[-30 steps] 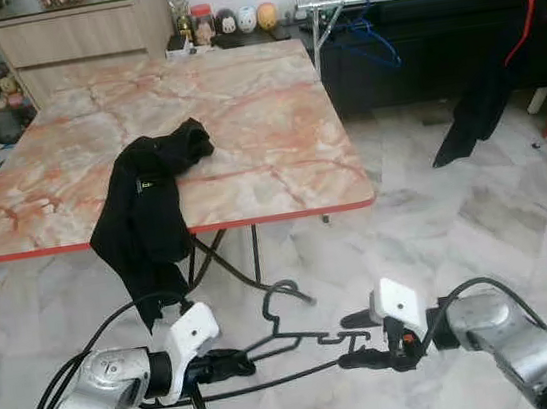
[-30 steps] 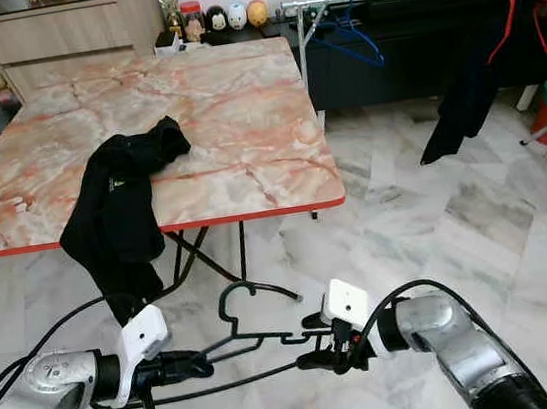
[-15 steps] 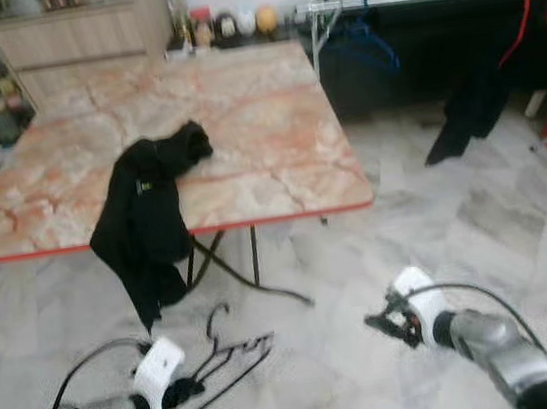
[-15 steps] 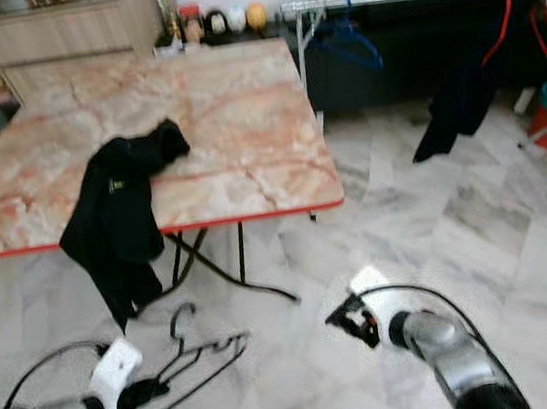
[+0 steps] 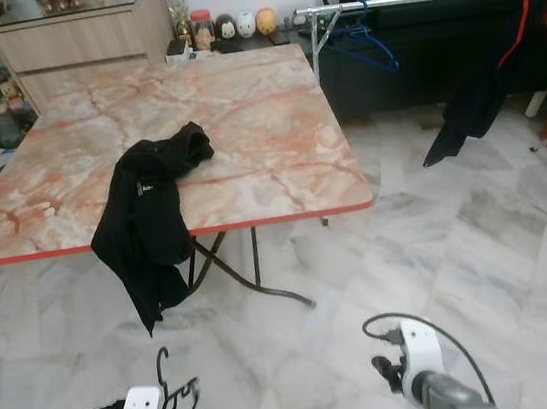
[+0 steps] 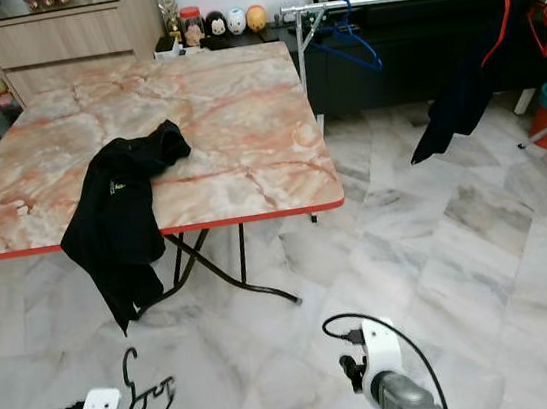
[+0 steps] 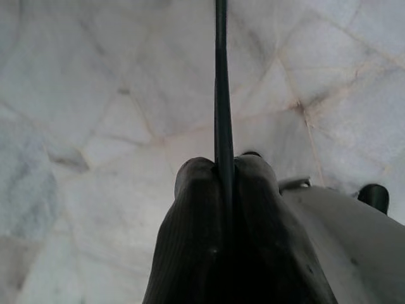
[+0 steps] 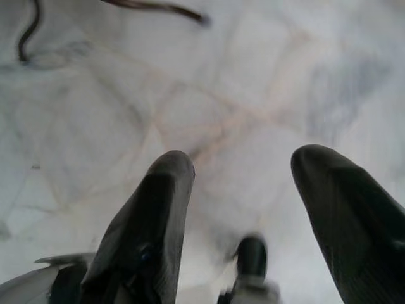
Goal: Hang hanger
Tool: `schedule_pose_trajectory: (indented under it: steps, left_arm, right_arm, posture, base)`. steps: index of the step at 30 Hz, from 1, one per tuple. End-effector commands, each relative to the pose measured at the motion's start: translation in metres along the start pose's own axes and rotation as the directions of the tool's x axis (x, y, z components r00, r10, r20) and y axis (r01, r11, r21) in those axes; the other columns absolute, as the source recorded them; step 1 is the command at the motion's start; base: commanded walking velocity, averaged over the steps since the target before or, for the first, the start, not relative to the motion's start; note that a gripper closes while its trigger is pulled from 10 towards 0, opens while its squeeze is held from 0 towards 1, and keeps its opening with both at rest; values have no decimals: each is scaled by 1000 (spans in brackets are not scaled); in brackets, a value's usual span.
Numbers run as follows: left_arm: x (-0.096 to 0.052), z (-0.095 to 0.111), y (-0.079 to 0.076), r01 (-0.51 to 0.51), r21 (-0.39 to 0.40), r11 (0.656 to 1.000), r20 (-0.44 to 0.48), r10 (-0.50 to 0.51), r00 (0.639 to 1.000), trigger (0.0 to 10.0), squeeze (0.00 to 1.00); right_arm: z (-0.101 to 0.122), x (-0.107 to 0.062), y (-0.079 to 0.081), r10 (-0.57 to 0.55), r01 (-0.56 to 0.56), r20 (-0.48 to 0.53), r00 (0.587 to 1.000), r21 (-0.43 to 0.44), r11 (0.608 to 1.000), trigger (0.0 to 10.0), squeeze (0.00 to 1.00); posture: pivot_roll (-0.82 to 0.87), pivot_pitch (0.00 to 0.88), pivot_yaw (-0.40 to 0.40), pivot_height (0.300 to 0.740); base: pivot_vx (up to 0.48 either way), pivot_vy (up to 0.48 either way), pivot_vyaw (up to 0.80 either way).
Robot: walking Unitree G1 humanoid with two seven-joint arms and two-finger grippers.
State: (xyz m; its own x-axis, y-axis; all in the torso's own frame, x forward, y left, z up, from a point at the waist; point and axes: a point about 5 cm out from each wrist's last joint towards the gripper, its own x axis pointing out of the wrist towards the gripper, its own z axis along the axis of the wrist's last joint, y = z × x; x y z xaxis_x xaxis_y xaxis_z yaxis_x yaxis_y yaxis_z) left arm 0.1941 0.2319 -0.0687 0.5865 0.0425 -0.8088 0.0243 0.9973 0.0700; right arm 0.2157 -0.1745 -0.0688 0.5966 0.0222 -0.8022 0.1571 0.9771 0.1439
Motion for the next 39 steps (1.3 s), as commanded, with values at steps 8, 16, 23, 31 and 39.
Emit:
schedule_pose_trajectory:
  steps: [8,16,23,31,39]
  left_arm:
    - [2,15,8,-57,-125,990,34,62,998,10000,0]
    - [1,4,5,-69,-114,991,-7,69,998,10000,0]
    - [-6,-37,3,-76,-92,993,-107,66,992,10000,0]
    - [-9,-45,9,-96,-107,990,-119,83,989,10000,0]
    - [-13,-52,16,-109,-99,989,-129,96,987,10000,0]
  right_arm:
    - [31,0,-15,-129,130,107,986,-3,991,10000,0]
    - [-10,-5,-28,-162,161,-1,987,96,982,10000,0]
    - [-40,-13,-43,-182,185,-43,982,108,977,10000,0]
    - [-46,-16,-49,-198,201,-68,978,50,978,10000,0]
    - [-52,-17,-48,-190,195,-74,979,76,978,10000,0]
  posture:
    - [-8,0,69,740]
    - [-3,0,50,740]
    - [-4,0,28,740]
    - [7,0,27,740]
    - [9,0,34,740]
  base:
    - [0,0,0]
    - [0,0,0]
    - [0,-153,0]
    - [0,-421,0]
    - [0,-405,0]
